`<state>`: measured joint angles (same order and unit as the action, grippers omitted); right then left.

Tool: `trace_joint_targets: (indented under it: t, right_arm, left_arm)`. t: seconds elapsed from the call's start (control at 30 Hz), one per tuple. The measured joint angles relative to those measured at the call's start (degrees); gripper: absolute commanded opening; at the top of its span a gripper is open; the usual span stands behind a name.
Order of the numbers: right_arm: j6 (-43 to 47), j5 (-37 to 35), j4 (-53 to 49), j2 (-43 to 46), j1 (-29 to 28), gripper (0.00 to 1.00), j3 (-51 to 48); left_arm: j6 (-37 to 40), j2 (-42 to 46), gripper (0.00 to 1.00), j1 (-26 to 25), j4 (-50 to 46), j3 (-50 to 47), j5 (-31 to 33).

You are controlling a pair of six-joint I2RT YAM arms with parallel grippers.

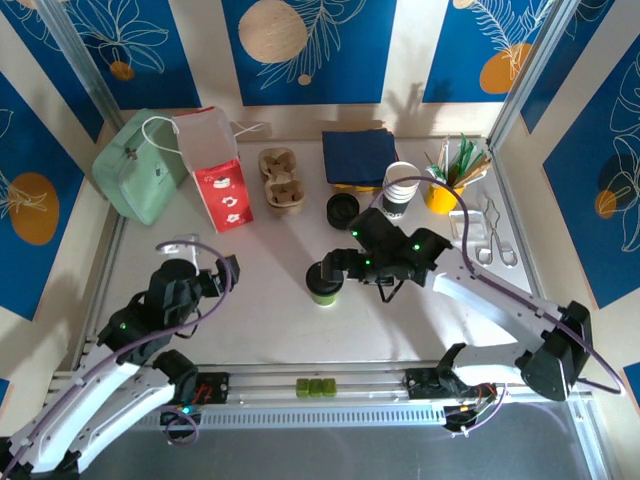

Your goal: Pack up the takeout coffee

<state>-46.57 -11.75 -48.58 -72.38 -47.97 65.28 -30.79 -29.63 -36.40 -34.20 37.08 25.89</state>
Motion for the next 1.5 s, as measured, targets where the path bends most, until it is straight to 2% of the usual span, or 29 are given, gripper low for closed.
trace_joint_targets:
  t: [0.3, 0.57, 1.17, 1.5]
  right_arm:
    - [-0.83, -10.36, -11.45, -9.86, -6.56, 0.97, 12.76]
    - [-1.97, -14.51, -16.87, -15.08, -8.33, 0.98, 17.84]
    - [-0.59, -11.17, -14.53, -23.67, -8.48, 0.97, 19.89]
    - [0.09, -9.64, -12.70, -25.83, -8.15, 0.87, 20.13]
  left_arm:
    - [2.75, 8.66, 0.99, 0.00, -2.71, -6.73, 6.99]
    - [3.61, 9.66, 0.99, 0.00, -2.58, -7.61, 8.87]
    - [4.35, 9.60, 1.00, 0.00, -1.77, -8.31, 7.65]
    - [4.33, 9.60, 0.99, 0.00, -1.64, -8.37, 7.17]
